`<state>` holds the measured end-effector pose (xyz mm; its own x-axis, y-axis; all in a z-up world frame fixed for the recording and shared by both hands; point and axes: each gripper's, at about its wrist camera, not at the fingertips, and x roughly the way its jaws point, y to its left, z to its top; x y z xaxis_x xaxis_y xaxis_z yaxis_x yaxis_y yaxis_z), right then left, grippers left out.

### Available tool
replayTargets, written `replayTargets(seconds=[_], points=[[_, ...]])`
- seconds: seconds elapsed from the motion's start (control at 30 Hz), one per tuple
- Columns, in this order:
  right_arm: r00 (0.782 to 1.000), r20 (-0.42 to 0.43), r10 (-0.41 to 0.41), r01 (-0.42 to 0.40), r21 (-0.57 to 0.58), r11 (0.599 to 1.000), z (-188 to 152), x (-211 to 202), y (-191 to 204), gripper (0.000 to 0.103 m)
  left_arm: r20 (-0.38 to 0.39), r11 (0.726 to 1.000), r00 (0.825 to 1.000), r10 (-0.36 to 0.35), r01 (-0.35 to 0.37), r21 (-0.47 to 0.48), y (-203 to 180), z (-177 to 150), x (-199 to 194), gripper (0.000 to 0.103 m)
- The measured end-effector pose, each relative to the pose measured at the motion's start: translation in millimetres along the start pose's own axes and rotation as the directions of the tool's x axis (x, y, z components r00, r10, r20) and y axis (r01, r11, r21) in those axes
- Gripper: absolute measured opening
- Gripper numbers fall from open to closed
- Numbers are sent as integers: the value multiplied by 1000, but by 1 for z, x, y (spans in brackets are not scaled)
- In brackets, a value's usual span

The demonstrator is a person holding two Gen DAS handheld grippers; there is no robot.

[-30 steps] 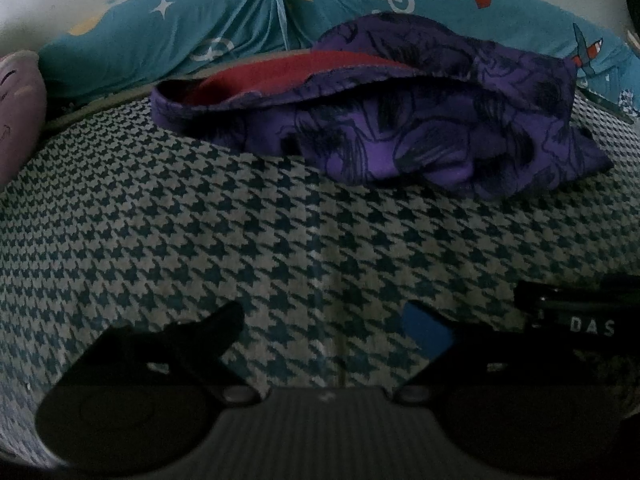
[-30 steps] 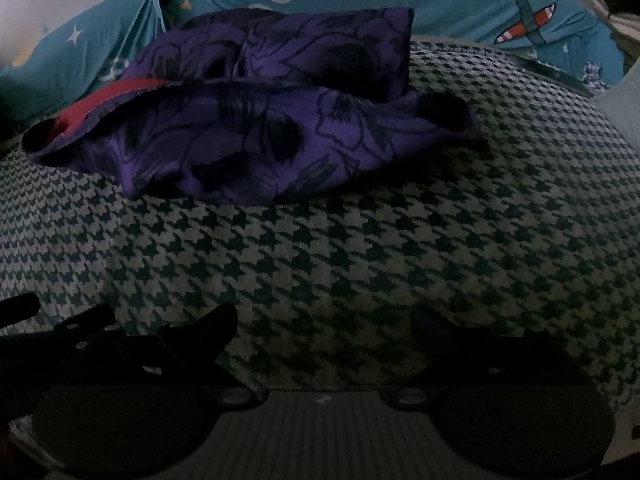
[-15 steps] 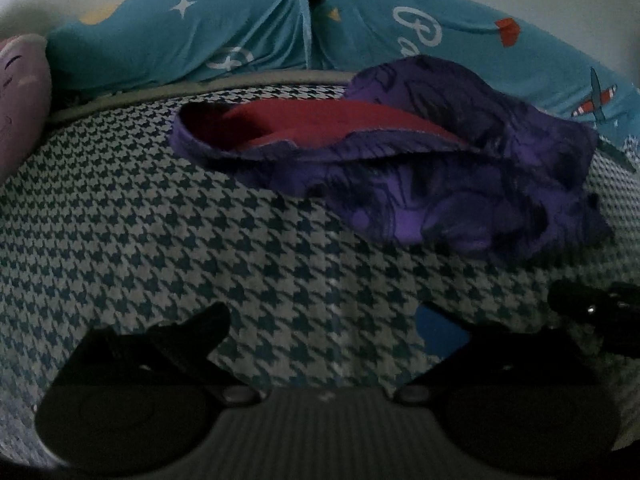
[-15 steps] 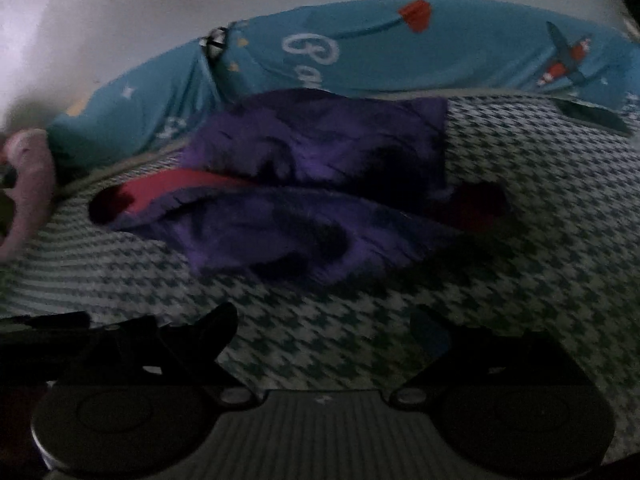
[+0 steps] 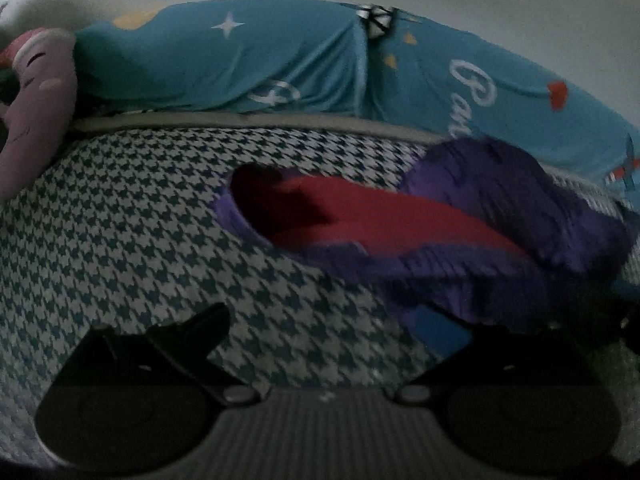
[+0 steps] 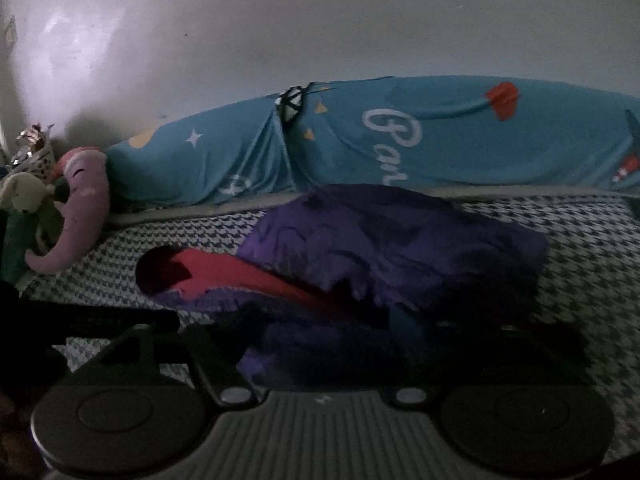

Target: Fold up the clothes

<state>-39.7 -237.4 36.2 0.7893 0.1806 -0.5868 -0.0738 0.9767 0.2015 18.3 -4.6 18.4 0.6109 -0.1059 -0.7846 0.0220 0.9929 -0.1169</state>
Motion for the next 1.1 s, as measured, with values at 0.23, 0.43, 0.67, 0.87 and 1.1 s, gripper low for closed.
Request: replayTargets(seconds=[0.23,0.43,0.67,0.87,1.1], points=[[996,-8,91,-91,-44,995,-1,31,4,72,-12,997,1000,17,-18,-70,19,10,16,103],[994,-52,100,-104,-80,991,-9,45,10,63,-8,998,1000,26,-27,-56,22,7,17,103],[987,-86,133,-138,-60,989,-18,48,8,26,26,998,999,28,-27,-51,23,7,11,103],[974,-114,194,-202,-63,977,-25,43,9,11,50,997,999,3,1,-83,28,9,4,103],[895,-264,359,-410,-173,895,-57,30,40,11,72,994,997,-2,10,-106,33,11,1,103]])
